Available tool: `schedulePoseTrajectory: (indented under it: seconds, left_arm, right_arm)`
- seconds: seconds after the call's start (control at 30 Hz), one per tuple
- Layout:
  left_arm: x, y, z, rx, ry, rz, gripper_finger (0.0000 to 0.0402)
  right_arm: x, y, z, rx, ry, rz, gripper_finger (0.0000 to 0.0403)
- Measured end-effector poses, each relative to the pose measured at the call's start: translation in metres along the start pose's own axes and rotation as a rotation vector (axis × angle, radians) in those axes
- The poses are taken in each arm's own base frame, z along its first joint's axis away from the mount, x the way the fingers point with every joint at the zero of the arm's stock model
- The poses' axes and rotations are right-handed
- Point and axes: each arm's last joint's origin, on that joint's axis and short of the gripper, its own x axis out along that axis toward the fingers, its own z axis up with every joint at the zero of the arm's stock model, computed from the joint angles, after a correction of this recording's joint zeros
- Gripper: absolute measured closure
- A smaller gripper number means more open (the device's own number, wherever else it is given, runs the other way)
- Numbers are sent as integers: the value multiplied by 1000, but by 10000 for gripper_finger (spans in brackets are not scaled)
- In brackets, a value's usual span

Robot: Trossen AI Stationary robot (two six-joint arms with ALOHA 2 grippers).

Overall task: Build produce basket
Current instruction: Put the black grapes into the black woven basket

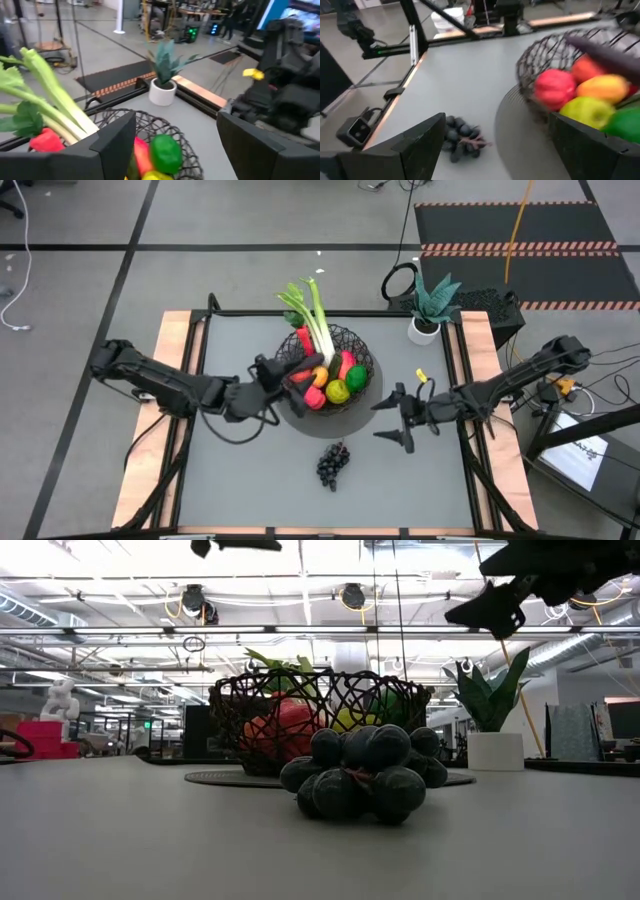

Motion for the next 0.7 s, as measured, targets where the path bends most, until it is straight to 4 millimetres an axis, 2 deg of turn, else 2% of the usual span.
schedulePoseTrajectory:
  seconds: [0.13,0.37,0.53,0.7]
  left_arm:
    - [-11,-4,2,15,-2,-39,140]
    - [-17,-8,1,18,2,-63,157]
    - [-21,-10,-2,12,17,-73,158]
    - [-28,-15,-5,15,28,-103,158]
  right_arm:
    - [17,12,-10,32,9,39,62]
    - [55,39,-27,-75,134,68,62]
    - [80,44,-44,-126,146,51,62]
    - [94,43,-58,-210,121,7,62]
